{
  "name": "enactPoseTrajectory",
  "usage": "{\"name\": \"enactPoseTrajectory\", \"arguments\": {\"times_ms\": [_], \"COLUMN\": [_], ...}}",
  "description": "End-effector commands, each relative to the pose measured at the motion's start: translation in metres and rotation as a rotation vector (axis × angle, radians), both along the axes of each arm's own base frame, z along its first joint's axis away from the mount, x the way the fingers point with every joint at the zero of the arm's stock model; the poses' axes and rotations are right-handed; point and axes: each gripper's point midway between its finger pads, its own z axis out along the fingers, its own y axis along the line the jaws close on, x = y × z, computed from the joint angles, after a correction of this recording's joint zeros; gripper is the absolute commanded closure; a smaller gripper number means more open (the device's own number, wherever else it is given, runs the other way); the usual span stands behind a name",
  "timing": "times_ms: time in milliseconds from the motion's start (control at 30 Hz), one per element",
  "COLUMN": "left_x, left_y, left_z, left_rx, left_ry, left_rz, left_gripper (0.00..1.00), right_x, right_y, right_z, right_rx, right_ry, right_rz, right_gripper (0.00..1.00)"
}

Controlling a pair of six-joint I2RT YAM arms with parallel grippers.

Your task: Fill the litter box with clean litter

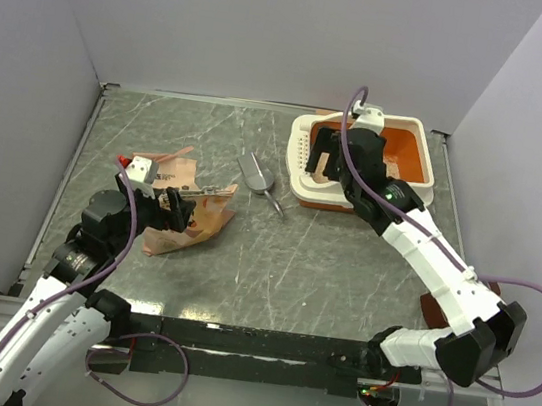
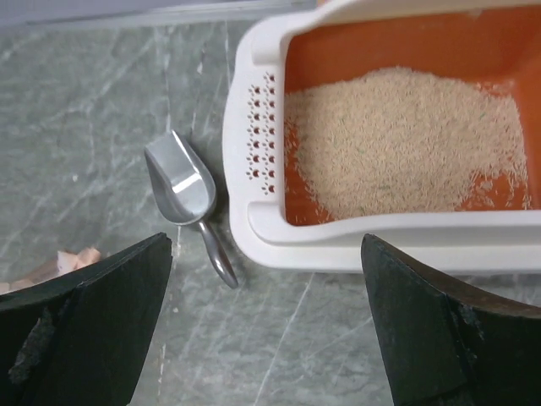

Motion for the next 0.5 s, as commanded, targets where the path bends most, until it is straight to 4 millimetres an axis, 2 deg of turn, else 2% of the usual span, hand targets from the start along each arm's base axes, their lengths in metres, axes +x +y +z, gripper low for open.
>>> {"name": "enactPoseTrajectory", "arguments": {"times_ms": [0, 33, 100, 133, 200, 467], "left_x": [0.003, 0.002, 0.002, 0.000, 0.000, -0.003], "left_y": [-0.002, -0.002, -0.002, -0.006, -0.006, -0.006], "left_z": [0.016, 0.015, 0.016, 0.015, 0.014, 0.018], "left_rx": [-0.022, -0.020, -0.017, -0.018, -0.015, -0.011], "left_ry": [-0.060, -0.057, -0.058, -0.055, -0.053, -0.066], "left_rz": [-0.006, -0.006, -0.005, -0.031, -0.035, -0.048], "left_gripper": [0.03, 0.03, 0.03, 0.03, 0.03, 0.03], "right_x": [-0.009, -0.012, -0.016, -0.024, -0.030, -0.044], "right_y": [0.010, 0.022, 0.030, 0.045, 0.058, 0.102], "right_z": [0.038, 0.040, 0.037, 0.035, 0.034, 0.029], "right_rx": [0.020, 0.038, 0.005, 0.016, 0.002, -0.073], "right_ry": [-0.108, -0.118, -0.130, -0.130, -0.166, -0.181], "right_rz": [0.077, 0.145, 0.235, 0.340, 0.452, 0.752], "right_gripper": [0.00, 0.01, 0.00, 0.00, 0.00, 0.00]}}
